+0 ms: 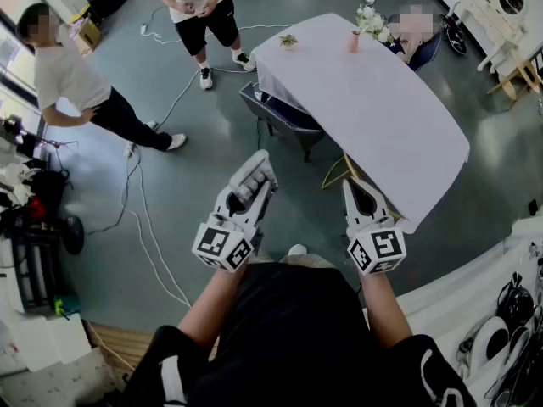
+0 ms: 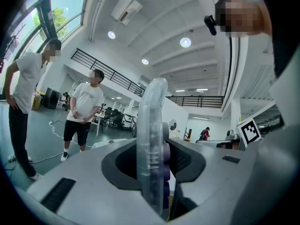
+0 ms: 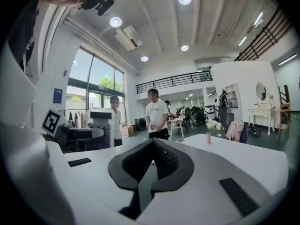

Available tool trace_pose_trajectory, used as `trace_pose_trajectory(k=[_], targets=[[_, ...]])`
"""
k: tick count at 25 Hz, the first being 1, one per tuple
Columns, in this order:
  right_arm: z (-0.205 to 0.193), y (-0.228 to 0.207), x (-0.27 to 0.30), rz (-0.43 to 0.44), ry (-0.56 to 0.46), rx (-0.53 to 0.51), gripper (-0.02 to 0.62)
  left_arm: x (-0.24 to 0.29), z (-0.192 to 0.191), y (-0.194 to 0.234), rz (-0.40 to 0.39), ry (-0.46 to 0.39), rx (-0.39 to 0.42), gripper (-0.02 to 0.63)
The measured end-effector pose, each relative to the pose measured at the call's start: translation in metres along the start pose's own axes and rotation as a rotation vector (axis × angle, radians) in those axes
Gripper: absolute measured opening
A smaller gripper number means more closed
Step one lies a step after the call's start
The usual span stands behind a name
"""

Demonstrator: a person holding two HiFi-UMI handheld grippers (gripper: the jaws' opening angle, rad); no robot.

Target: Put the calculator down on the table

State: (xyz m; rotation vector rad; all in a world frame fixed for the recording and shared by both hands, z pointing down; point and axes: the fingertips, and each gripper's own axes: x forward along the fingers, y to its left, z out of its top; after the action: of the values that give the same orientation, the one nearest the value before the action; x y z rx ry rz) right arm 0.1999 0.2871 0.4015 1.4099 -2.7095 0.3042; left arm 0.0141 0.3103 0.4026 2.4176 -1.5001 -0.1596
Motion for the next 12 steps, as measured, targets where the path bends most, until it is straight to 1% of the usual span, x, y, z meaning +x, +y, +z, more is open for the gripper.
trace_pose_trajectory(k=[3,9,12], targets=[[-0.004,-0.002,-0.002,0.002,-0.002,0.003,-0.003,0.0,-0.002,-0.003,0.001,-0.006,0.0,0.129],[-0.018,-0.011,0.006,0.008,0.008,0.112,-0.003,-0.004,-0.009,0.01,0.03,0.006,0.001,0.129],[-0.024,-0.012,0.016,0.022,0.021,0.121,-0.003,-0.003,-0.011,0.019,0.047,0.015,-0.01,0.129]])
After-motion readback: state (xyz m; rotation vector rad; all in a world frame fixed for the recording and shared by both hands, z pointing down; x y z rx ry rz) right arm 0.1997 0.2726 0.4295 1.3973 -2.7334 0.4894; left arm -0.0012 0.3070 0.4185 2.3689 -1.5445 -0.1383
